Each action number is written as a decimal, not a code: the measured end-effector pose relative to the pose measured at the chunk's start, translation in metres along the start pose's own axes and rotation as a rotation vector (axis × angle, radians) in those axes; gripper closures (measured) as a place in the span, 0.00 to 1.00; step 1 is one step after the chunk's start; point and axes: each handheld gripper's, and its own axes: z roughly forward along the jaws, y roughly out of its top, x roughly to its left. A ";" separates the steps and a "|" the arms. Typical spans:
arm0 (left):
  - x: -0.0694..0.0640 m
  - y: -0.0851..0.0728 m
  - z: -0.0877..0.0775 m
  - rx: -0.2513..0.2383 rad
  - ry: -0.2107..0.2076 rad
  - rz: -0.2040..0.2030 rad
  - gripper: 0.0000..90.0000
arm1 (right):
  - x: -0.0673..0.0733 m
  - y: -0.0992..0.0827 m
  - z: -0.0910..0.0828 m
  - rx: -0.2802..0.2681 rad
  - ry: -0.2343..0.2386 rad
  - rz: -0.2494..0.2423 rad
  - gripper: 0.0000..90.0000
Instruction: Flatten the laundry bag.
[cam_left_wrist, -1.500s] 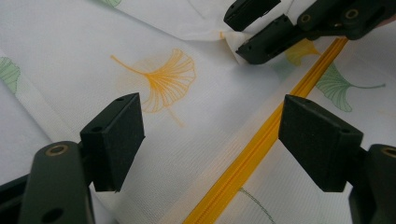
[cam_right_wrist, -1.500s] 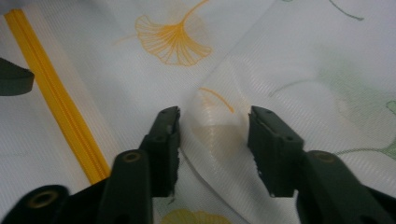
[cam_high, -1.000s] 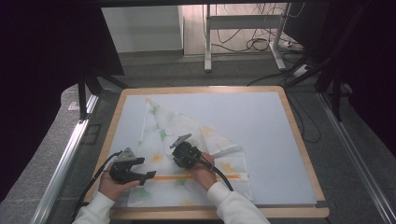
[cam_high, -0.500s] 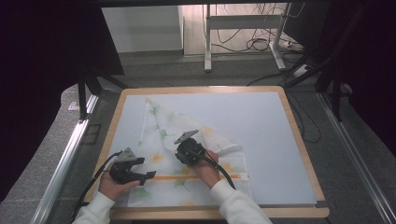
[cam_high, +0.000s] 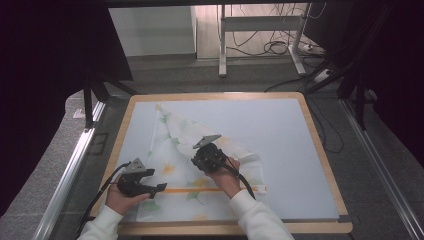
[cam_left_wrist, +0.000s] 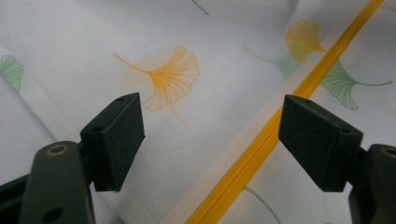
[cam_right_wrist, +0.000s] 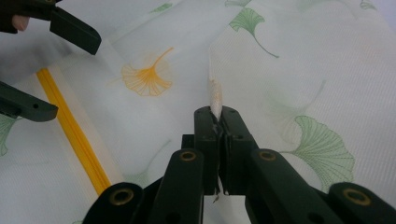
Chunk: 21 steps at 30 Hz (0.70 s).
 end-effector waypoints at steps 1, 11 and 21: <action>0.000 0.000 0.000 0.000 0.000 0.000 0.25 | 0.000 0.000 0.000 0.000 0.000 0.000 0.95; 0.000 0.000 0.000 0.004 -0.001 0.003 0.25 | -0.008 0.001 -0.010 -0.027 -0.009 0.015 0.95; 0.000 0.000 0.000 0.003 -0.001 0.003 0.25 | -0.013 0.001 -0.013 -0.029 -0.016 0.025 0.95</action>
